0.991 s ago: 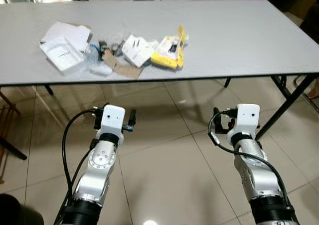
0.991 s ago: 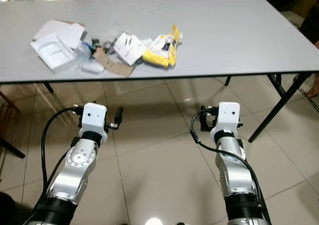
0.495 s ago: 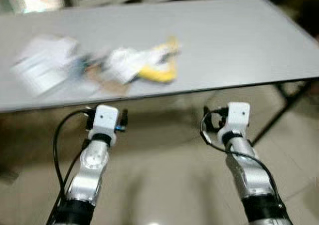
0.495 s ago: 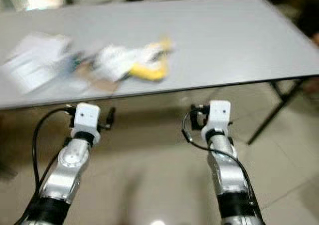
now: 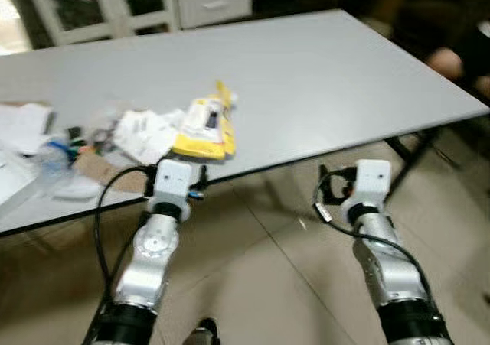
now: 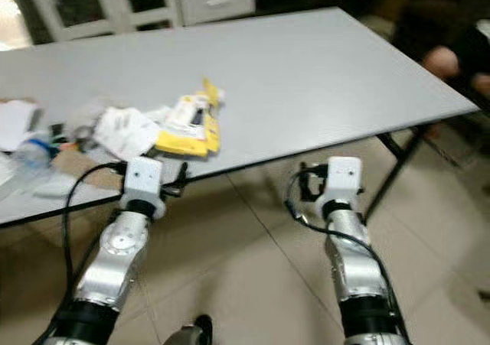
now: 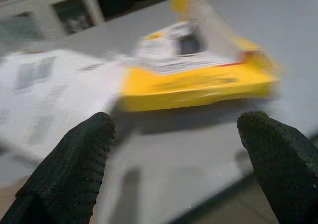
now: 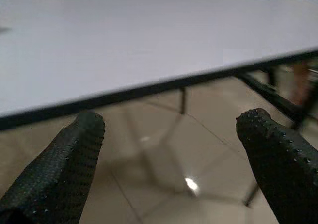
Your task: Picking trash to rubbish bin
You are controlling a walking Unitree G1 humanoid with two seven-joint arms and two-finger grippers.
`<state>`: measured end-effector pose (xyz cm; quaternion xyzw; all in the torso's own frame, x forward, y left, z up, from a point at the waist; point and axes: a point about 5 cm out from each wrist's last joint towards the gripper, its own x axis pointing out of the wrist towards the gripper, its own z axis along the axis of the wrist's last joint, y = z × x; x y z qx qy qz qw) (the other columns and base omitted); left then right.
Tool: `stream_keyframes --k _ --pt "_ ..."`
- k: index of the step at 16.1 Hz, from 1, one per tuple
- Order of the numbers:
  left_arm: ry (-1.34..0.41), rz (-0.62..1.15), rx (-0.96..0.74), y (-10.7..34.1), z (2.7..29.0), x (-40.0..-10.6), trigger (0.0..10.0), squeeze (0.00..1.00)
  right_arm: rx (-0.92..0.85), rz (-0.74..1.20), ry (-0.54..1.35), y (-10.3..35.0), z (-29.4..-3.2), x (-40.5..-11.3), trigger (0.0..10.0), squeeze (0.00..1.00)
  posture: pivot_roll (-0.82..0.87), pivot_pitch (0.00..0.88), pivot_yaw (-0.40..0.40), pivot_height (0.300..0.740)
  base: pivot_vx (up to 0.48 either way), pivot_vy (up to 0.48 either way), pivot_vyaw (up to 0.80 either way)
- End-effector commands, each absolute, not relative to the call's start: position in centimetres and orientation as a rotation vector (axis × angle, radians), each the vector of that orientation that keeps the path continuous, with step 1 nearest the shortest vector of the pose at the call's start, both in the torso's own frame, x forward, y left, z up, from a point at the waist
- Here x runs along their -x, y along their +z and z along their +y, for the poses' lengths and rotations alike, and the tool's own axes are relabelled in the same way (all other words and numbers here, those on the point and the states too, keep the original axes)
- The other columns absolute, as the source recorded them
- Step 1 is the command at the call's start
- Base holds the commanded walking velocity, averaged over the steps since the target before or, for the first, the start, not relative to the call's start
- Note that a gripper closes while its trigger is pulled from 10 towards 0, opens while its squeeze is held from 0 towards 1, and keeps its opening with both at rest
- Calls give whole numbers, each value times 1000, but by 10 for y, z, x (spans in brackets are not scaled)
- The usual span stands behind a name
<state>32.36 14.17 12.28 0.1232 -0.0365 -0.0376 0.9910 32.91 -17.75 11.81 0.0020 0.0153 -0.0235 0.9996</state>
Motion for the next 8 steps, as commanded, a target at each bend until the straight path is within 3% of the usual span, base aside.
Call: stream_keyframes --k 1,8 --pt "-74 -80 -242 124 143 -322 10000 0 -5 45 -64 115 -182 -328 10000 0 -17 161 3 740 0 0 0" --pt "-76 -77 -256 124 148 -322 10000 0 -4 50 -62 114 -182 -328 10000 0 -15 167 3 740 0 0 0"
